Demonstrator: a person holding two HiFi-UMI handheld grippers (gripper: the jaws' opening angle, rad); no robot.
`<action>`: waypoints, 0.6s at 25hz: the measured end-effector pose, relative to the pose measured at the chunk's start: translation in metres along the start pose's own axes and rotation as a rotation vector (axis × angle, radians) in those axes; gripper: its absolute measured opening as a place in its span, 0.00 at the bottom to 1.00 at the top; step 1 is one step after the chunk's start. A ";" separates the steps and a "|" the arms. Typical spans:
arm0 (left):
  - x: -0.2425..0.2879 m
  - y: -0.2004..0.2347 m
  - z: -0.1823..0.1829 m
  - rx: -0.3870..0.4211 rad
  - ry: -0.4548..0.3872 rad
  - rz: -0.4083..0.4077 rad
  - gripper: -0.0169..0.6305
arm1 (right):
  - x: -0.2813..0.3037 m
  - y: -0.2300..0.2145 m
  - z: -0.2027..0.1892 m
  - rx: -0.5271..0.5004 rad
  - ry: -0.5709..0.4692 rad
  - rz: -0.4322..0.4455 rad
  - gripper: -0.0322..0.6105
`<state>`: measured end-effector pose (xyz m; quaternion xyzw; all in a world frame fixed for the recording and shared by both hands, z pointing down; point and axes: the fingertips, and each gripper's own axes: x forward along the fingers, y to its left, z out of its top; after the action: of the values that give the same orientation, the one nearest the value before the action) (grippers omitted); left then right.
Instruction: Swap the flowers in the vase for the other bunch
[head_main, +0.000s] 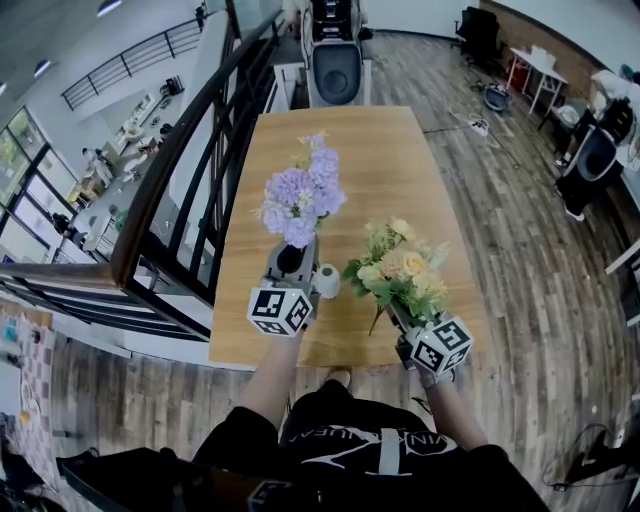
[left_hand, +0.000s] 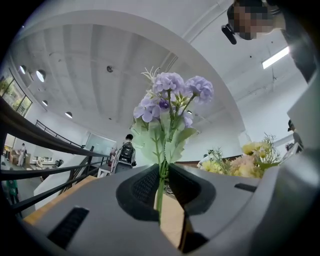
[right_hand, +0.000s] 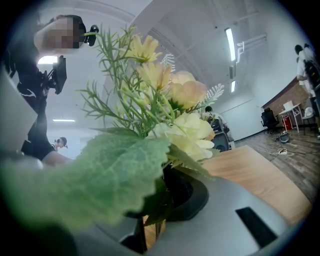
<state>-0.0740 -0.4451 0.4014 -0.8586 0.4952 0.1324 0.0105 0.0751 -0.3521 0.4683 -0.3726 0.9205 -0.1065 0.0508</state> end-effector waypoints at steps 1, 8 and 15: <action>-0.001 0.000 0.002 0.000 -0.002 0.002 0.12 | 0.001 0.001 0.001 -0.001 -0.003 0.003 0.14; -0.012 0.004 0.006 0.009 -0.002 0.029 0.12 | 0.016 0.000 0.013 -0.028 -0.019 0.015 0.14; -0.030 0.016 0.012 0.013 0.004 0.060 0.12 | 0.034 0.001 0.028 -0.058 -0.038 0.048 0.14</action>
<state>-0.1041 -0.4259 0.3986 -0.8436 0.5214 0.1278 0.0110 0.0549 -0.3789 0.4401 -0.3535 0.9308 -0.0713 0.0599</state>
